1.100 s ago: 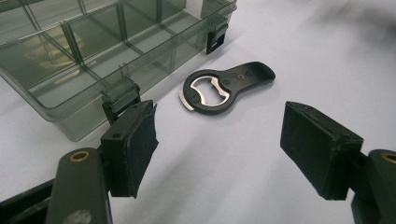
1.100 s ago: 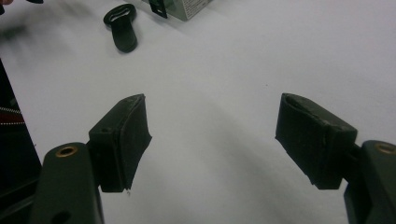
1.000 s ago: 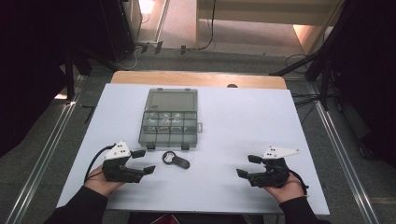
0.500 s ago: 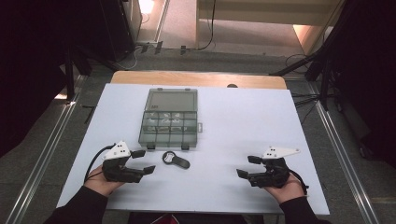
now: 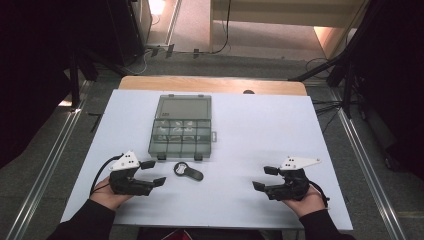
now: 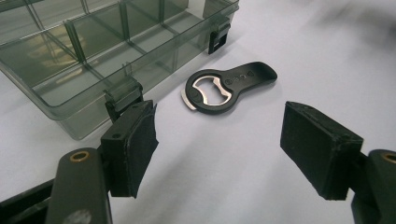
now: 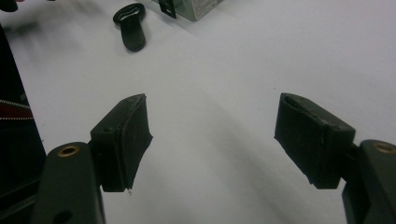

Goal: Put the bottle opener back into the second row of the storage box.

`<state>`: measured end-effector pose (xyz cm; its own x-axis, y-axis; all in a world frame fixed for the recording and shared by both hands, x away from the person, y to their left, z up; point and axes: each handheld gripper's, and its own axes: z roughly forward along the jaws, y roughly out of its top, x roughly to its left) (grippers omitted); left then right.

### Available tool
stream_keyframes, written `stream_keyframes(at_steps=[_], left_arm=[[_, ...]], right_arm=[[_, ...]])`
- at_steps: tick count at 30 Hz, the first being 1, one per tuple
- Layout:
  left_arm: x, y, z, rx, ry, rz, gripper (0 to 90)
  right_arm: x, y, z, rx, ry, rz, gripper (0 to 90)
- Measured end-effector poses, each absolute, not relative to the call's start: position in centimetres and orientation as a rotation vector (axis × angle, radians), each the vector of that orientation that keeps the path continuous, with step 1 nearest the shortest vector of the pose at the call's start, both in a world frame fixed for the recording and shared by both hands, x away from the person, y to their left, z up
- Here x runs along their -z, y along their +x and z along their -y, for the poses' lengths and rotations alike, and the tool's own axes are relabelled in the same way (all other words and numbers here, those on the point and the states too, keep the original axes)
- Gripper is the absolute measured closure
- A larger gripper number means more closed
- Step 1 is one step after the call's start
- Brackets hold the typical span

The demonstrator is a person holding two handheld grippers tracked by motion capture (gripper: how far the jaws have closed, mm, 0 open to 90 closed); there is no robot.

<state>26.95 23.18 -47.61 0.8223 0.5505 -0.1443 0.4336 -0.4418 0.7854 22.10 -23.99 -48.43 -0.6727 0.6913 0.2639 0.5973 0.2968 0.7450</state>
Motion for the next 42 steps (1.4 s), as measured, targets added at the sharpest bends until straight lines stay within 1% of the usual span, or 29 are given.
stream_keyframes(at_steps=[20, 42], left_arm=[[47.6, 26.9, -23.2, -0.167, 2.098, -0.727, 26.8], [47.7, 27.0, -23.2, -0.166, 2.103, -0.723, 26.9]], right_arm=[[47.9, 24.3, 22.2, -1.341, 1.073, -2.518, 27.1], [47.4, 26.0, 19.7, -1.348, 1.052, -2.541, 27.1]])
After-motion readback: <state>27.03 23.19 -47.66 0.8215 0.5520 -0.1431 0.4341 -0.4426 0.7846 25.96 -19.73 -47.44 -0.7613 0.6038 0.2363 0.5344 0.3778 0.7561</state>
